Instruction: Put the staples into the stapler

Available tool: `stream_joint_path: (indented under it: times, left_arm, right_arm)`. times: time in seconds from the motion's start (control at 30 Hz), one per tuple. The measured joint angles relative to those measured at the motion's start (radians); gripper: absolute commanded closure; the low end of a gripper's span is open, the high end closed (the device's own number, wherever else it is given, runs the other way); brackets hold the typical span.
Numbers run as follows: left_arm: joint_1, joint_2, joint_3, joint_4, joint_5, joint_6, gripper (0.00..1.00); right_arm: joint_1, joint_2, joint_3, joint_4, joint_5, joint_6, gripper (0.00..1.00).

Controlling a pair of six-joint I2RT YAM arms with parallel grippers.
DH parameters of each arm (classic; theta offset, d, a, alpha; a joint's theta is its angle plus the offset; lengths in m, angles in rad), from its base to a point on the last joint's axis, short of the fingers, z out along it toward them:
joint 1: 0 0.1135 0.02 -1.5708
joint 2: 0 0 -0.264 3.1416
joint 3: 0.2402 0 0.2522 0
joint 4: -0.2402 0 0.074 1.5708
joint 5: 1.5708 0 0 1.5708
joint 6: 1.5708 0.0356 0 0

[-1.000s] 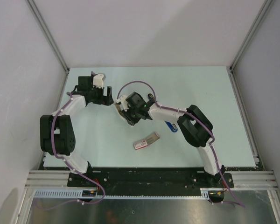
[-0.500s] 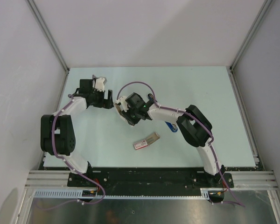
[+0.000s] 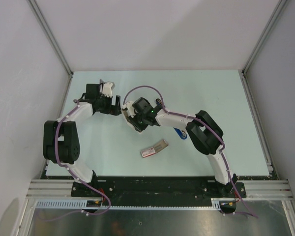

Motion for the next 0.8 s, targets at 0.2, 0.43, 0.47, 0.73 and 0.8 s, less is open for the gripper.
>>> stream_joint_path:
  times: [0.2,0.43,0.47,0.73,0.8]
  left_arm:
    - [-0.027,0.000,0.000,0.000,0.000,0.000,0.01]
    - [-0.046,-0.011,-0.017,0.000,0.003,0.000,0.00]
    - [-0.047,-0.011,-0.017,0.000,0.003,0.000,0.01]
    - [-0.048,-0.011,-0.017,0.000,0.003,0.000,0.01]
    - [-0.048,-0.011,-0.018,0.000,0.003,0.000,0.00]
  right_arm:
    - [-0.001,0.000,0.000,-0.001,0.000,0.000,0.69]
    - [-0.003,0.000,0.000,0.000,-0.001,0.000,0.69]
    - [-0.003,0.000,0.000,0.000,-0.001,0.000,0.69]
    - [-0.004,0.001,0.000,0.000,-0.001,0.000,0.69]
    - [-0.006,0.001,0.001,-0.001,-0.002,0.000,0.69]
